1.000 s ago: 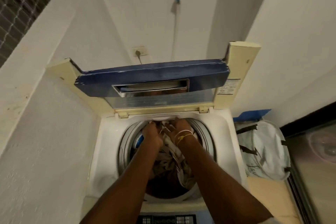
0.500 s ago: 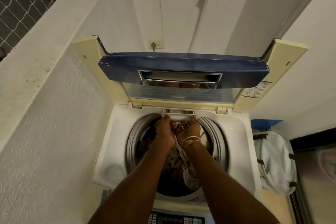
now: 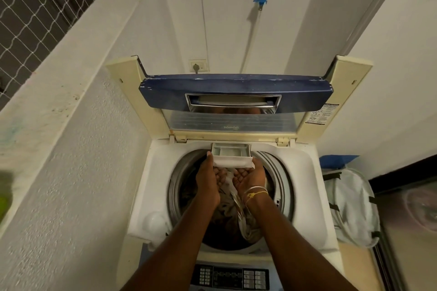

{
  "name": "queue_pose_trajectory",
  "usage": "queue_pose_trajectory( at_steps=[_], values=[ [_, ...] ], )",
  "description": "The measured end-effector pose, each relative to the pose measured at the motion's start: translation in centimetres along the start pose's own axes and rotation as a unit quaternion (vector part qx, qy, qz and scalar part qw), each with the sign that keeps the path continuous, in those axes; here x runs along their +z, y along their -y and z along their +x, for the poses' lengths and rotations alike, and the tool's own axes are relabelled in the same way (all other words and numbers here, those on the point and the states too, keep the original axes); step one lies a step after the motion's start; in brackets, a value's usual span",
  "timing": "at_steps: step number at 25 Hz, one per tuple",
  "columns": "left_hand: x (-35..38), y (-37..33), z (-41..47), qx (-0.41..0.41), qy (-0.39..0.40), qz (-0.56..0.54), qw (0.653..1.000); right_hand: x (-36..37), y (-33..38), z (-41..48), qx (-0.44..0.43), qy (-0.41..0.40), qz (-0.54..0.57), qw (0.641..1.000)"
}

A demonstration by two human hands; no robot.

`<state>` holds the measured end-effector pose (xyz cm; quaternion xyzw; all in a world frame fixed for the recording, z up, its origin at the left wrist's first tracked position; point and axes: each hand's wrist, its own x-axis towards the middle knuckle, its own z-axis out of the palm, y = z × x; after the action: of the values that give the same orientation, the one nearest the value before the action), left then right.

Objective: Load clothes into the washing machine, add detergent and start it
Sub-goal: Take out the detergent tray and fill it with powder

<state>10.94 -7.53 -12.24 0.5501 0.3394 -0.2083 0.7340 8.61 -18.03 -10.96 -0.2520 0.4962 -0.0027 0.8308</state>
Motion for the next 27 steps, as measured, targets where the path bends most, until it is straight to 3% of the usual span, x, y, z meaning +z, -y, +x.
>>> queue_pose_trajectory(
  at_steps=[9,18,23,27],
  values=[
    [0.4,-0.5,-2.5,0.005,-0.047,-0.017,0.999,-0.7,1.0,-1.5,-0.03,0.008,-0.027,0.999],
    [-1.7,1.2,-5.3,0.001,-0.012,-0.057,0.998,-3.2,0.5,-3.8,-0.036,-0.017,-0.12,0.992],
    [-2.9,0.4,-8.1,0.027,0.016,-0.062,0.998,-4.7,1.1,-5.4,-0.155,0.035,-0.247,0.956],
    [-4.1,0.3,-11.0,0.061,0.041,-0.044,0.996,-6.3,0.7,-8.1,-0.241,0.096,-0.372,0.891]
  ],
)
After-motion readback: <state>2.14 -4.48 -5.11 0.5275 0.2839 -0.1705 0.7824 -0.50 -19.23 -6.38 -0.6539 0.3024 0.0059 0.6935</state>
